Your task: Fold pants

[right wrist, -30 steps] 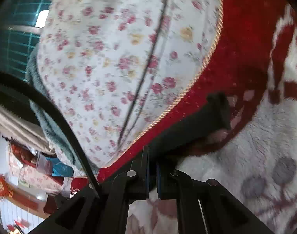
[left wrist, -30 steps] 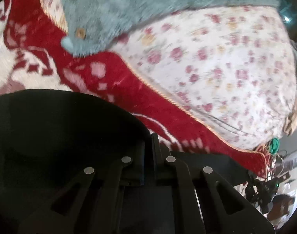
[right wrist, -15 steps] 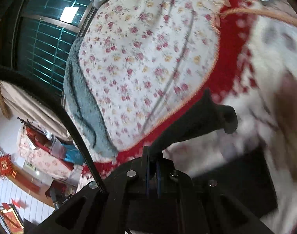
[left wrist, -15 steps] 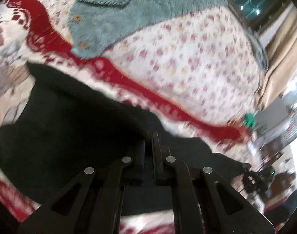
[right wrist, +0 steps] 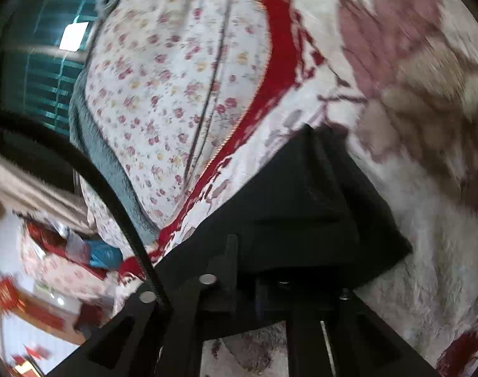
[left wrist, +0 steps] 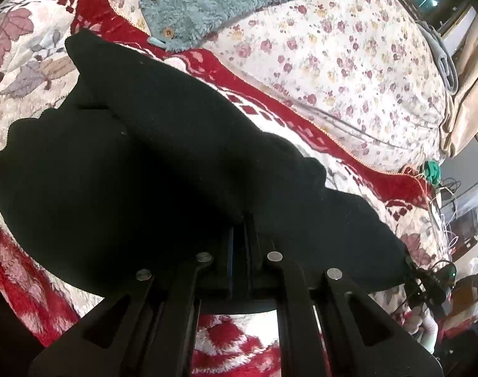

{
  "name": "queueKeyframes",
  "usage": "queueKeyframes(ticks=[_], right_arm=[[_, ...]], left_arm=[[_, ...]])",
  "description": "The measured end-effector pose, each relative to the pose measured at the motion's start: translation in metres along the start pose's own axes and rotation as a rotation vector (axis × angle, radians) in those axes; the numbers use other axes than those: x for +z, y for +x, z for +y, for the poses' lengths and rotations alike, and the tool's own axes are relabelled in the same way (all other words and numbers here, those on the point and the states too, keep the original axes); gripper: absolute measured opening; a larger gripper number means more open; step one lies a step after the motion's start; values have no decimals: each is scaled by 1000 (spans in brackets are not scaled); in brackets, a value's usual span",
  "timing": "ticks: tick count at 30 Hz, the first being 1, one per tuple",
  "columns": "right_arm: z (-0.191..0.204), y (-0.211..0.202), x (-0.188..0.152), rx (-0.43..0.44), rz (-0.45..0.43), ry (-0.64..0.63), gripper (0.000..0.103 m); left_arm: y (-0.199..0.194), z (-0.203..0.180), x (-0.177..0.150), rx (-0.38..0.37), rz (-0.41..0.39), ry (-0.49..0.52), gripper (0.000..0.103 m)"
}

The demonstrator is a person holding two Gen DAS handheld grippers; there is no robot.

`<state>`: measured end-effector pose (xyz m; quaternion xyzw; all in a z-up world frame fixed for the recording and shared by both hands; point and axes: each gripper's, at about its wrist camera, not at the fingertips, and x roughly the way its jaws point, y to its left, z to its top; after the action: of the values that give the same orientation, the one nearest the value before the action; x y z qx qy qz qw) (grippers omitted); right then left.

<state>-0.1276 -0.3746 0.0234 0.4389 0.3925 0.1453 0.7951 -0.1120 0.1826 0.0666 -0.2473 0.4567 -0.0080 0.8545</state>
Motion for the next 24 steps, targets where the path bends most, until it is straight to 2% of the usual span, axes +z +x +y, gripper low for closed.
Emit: queueKeyframes(ticks=[4, 8, 14, 16, 18, 20, 21, 23, 24], right_arm=[[12, -15, 5, 29, -32, -34, 5], [10, -27, 8, -3, -54, -48, 5], [-18, -14, 0, -76, -23, 34, 5], [-14, -22, 3, -59, -43, 24, 5], [-8, -26, 8, -86, -60, -2, 5], [-9, -19, 9, -163, -35, -25, 11], [-13, -13, 8, -194, -1, -19, 21], [-14, -18, 6, -164, -12, 0, 26], [-11, -23, 6, -166, -18, -1, 35]], left_arm=[[-14, -8, -4, -31, -16, 15, 5], [-21, -15, -16, -40, -24, 46, 5], [-6, 3, -36, -18, 57, -16, 5], [-16, -1, -35, -34, 32, -4, 5], [-21, -7, -35, -39, 16, 36, 5], [-15, -6, -37, -19, 36, 36, 6], [-13, -3, -38, -9, 46, 29, 7], [-15, 9, -38, 0, 66, -9, 12], [-22, 16, -37, 10, 54, -28, 14]])
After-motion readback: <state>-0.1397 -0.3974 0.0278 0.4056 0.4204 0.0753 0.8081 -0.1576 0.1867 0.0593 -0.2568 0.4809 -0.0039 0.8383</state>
